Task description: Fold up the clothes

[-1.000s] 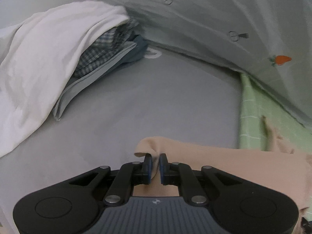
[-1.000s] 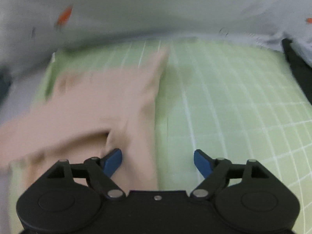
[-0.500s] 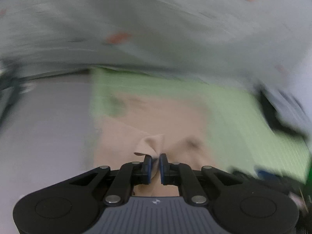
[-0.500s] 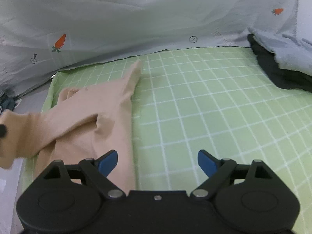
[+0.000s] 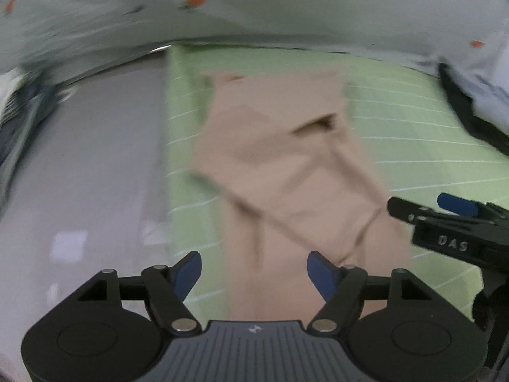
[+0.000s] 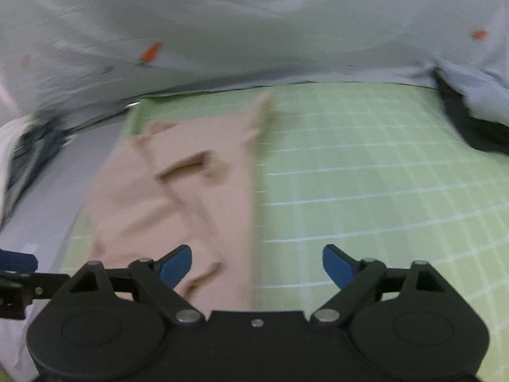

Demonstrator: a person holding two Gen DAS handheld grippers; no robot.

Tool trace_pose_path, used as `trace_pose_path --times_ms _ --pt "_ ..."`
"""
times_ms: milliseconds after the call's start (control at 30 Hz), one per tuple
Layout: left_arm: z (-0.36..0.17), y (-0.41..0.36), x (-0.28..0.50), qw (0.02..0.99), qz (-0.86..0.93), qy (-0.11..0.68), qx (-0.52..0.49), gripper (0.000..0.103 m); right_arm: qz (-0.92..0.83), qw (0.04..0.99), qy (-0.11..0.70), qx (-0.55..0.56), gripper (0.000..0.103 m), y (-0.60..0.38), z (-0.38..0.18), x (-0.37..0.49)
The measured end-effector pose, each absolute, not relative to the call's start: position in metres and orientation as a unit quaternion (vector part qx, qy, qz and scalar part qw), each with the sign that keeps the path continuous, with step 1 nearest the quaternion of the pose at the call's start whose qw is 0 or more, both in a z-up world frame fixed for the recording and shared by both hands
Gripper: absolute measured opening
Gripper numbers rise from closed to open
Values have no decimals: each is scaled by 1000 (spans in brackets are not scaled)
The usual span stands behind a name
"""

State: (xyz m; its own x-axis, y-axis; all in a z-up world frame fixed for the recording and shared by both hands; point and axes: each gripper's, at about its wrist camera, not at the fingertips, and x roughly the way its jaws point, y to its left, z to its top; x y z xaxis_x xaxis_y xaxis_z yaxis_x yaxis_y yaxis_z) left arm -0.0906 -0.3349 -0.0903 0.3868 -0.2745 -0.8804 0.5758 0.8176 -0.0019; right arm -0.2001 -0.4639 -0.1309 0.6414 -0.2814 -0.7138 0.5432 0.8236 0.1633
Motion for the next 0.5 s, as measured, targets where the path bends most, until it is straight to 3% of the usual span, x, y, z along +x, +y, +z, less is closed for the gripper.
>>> trace_pose_path --times_ms 133,333,400,467,500 --pt "-80 -302 -87 839 -221 481 127 74 -178 895 360 195 53 -452 -136 -181" --pt "-76 -271 -88 850 -191 477 118 74 -184 869 404 218 54 -441 -154 -161" --pt "-76 -265 -88 852 -187 476 115 74 -178 872 395 226 47 -438 -152 -161" --pt "-75 -259 -88 853 -183 475 112 74 -169 879 374 242 17 -437 -148 -165" --pt "-75 -256 -88 854 -182 475 110 74 -166 882 366 245 12 -436 -146 -167"
